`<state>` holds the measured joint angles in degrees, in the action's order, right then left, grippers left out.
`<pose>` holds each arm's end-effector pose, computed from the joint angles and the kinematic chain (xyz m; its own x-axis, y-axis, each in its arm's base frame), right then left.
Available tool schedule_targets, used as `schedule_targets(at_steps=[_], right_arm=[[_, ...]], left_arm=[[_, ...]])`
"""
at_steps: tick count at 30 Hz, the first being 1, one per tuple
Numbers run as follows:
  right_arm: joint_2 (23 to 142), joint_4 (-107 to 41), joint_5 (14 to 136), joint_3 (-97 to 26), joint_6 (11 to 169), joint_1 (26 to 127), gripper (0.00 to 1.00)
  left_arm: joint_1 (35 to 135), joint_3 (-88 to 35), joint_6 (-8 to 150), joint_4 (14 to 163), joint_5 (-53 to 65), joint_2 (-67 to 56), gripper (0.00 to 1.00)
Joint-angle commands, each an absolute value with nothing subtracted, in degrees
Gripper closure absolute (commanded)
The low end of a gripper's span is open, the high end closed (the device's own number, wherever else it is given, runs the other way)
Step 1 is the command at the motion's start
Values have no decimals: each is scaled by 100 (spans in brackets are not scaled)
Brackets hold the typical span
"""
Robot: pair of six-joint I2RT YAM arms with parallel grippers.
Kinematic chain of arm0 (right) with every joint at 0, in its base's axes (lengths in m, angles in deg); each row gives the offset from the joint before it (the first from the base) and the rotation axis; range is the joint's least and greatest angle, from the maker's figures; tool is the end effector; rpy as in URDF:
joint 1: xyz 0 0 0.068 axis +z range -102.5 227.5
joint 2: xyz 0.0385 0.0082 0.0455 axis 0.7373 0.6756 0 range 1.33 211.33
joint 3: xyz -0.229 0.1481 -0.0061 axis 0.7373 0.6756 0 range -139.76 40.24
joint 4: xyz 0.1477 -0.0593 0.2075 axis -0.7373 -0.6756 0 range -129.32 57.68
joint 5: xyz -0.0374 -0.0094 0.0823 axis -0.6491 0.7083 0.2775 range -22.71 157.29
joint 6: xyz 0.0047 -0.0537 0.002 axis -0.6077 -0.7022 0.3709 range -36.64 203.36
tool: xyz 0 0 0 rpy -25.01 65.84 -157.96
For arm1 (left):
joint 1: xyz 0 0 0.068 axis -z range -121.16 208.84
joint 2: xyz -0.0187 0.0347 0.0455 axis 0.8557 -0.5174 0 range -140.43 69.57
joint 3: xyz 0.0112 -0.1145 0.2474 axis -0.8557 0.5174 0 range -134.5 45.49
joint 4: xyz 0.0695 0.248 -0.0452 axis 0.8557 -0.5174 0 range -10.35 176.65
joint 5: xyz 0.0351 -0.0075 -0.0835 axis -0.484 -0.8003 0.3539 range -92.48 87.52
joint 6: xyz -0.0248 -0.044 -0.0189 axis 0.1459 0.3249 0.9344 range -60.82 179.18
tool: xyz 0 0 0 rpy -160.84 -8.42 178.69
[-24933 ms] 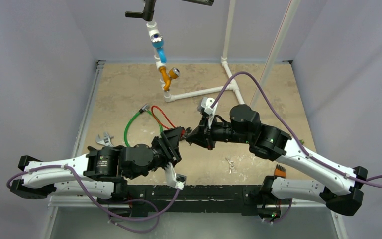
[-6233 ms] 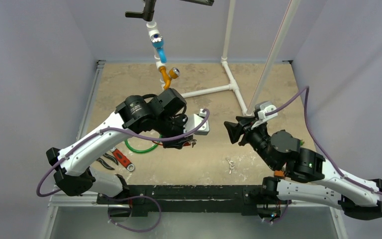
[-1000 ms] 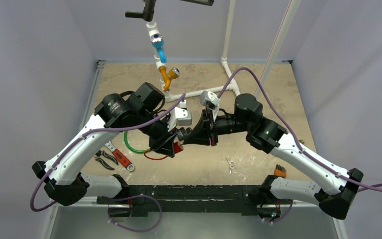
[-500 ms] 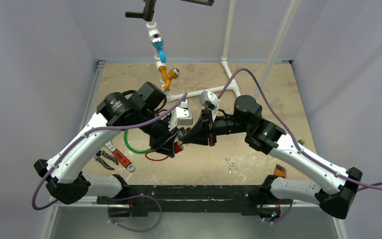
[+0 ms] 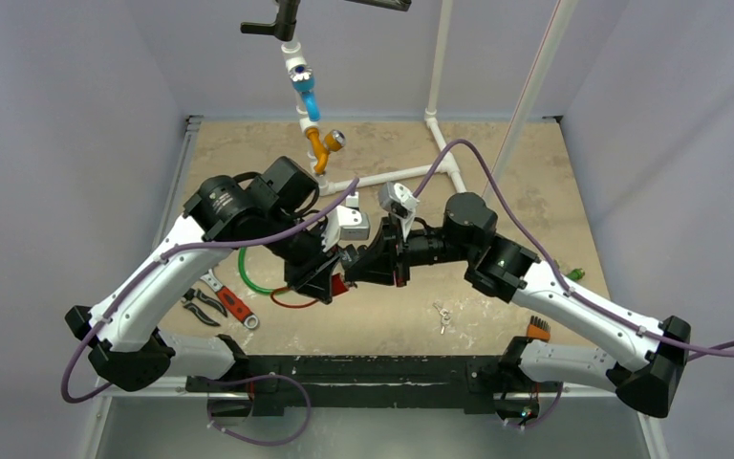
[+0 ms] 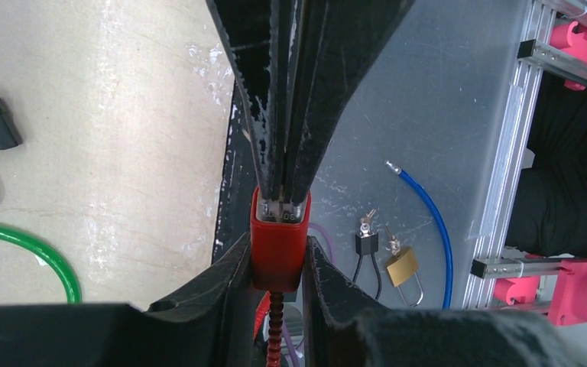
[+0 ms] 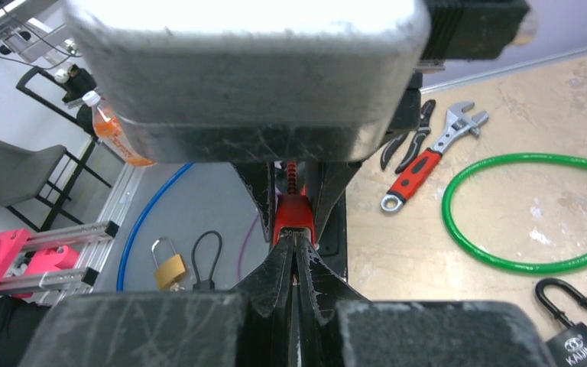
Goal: Unlock with the key
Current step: Unlock the lock.
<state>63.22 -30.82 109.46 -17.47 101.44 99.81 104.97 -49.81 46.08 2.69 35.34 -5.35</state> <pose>0.1306 0.2082 0.3836 -0.3366 -0.0592 -0.9398 -0.9384 -0.0621 0.3400 0.1267 -0.1632 0.4186 -0.4326 0.7082 -0.5580 0.8795 0.1953 -0.4340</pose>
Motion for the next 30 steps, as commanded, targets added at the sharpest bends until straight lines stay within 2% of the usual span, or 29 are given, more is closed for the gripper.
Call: schedule_targets(at_steps=[1, 14, 18, 22, 27, 30], right_arm=[[6500, -2830, 10760, -1663, 10230, 10300, 100], [6556, -3195, 10739, -1892, 10030, 10468, 100], [6371, -3515, 10845, -1992, 9943, 10256, 76], [6182, -3827, 10790, -2155, 9800, 10132, 58], [6018, -4066, 10629, -2251, 9650, 10111, 48], [5900, -4124, 10340, -2268, 9532, 10110, 47]], left_arm=[[10433, -5463, 4765, 1036, 3864, -528, 100], [10371, -5664, 4654, 966, 3543, -524, 100], [10379, -5676, 4261, 660, 3355, -462, 100], [10376, -5651, 3887, 355, 3115, -438, 100], [10392, -5433, 3532, 225, 2751, -359, 100], [10438, -5384, 3425, 154, 2615, -360, 100]])
